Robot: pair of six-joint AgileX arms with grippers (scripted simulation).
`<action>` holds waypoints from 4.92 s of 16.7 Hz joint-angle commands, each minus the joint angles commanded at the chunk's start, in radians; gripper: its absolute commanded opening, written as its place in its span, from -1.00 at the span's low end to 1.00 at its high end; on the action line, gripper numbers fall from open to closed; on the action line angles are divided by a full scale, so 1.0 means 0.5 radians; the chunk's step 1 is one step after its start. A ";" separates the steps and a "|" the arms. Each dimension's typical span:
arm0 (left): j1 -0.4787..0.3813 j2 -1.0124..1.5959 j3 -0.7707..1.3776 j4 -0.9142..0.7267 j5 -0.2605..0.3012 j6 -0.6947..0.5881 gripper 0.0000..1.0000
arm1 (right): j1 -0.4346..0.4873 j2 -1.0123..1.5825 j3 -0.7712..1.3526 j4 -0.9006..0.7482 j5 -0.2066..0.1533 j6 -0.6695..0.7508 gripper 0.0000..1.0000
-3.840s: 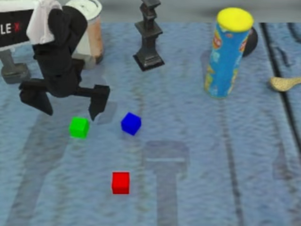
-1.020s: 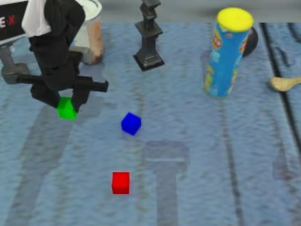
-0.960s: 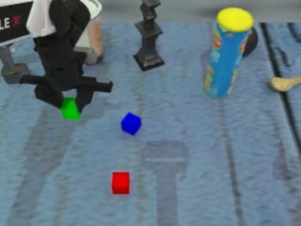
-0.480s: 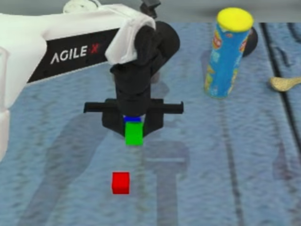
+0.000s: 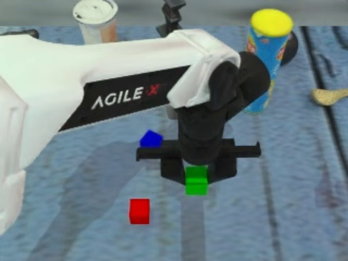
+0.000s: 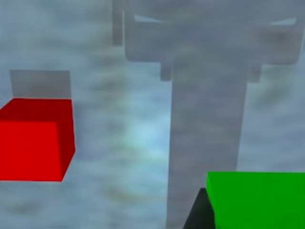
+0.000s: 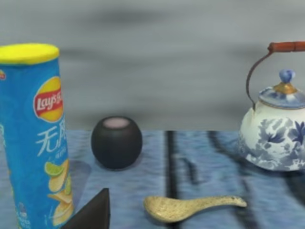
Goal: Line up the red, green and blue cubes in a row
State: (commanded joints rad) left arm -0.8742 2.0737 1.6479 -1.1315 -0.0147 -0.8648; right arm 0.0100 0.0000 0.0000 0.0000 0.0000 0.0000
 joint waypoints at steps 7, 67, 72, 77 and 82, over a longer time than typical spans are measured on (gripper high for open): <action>0.009 0.075 -0.159 0.232 0.001 0.002 -1.00 | 0.000 0.000 0.000 0.000 0.000 0.000 1.00; 0.675 0.476 0.603 -0.169 0.037 1.729 1.00 | 0.000 0.000 0.000 0.000 0.000 0.000 1.00; 0.706 0.490 0.634 -0.171 0.038 1.789 1.00 | 0.000 0.000 0.000 0.000 0.000 0.000 1.00; 0.704 0.535 0.524 -0.022 0.039 1.785 1.00 | 0.000 0.000 0.000 0.000 0.000 0.000 1.00; 0.708 0.674 0.289 0.368 0.040 1.792 1.00 | 0.000 0.000 0.000 0.000 0.000 0.000 1.00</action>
State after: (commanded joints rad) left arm -0.5200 2.4104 1.7922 -0.9474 0.0053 0.0315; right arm 0.0100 0.0000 0.0000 0.0000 0.0000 0.0000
